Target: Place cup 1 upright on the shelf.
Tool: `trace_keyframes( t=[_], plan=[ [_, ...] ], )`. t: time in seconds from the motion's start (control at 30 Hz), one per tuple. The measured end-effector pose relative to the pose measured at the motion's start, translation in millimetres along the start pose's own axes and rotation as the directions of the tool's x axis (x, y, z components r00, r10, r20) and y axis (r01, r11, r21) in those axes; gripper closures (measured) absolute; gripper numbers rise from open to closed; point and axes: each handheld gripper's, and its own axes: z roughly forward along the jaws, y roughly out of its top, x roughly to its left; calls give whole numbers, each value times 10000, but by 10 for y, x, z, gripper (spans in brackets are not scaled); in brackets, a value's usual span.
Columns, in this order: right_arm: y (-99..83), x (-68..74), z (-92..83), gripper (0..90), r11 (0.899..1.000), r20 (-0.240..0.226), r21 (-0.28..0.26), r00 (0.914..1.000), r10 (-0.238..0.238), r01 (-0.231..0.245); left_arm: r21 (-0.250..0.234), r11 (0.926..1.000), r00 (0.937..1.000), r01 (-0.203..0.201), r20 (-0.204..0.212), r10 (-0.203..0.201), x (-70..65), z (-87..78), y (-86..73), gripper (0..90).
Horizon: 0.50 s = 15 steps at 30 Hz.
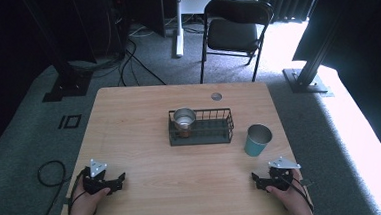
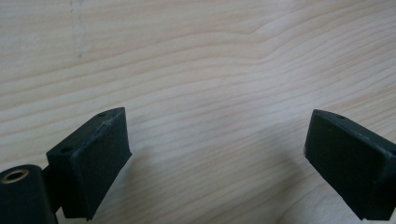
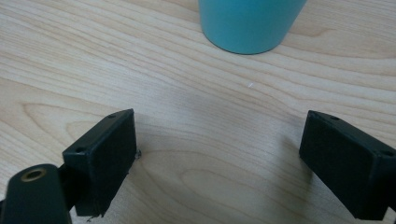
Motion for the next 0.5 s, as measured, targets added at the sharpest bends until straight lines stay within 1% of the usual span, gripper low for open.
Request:
trace_keyframes(
  t=[0.03,0.1,0.13,0.2,0.33,0.43,0.5],
  plan=[
    [0,0,0,105,10000,0,2,10000,2,-2,102,9999,10000,16,-35,-16,4,0,-3,76],
    [0,0,0,105,10000,0,1,10000,0,0,254,9995,9997,207,-141,-204,18,1,-10,76],
    [0,0,0,105,10000,0,2,10000,2,-2,286,9990,9991,347,-243,-341,29,2,-10,76],
    [0,-1,0,105,10000,-5,-5,10000,0,0,294,9986,9985,436,-347,-425,43,1,-11,76],
    [-1,-1,1,105,10000,-4,-9,10000,1,-1,342,9981,9980,503,-412,-489,45,10,-7,61],
    [-1,-1,0,105,10000,-4,-6,10000,-1,1,408,9985,9990,364,-274,-353,37,20,-2,29],
    [-1,-1,0,104,10000,-6,-3,10000,2,-2,413,9984,9989,377,-291,-365,33,23,1,27]
  ],
)
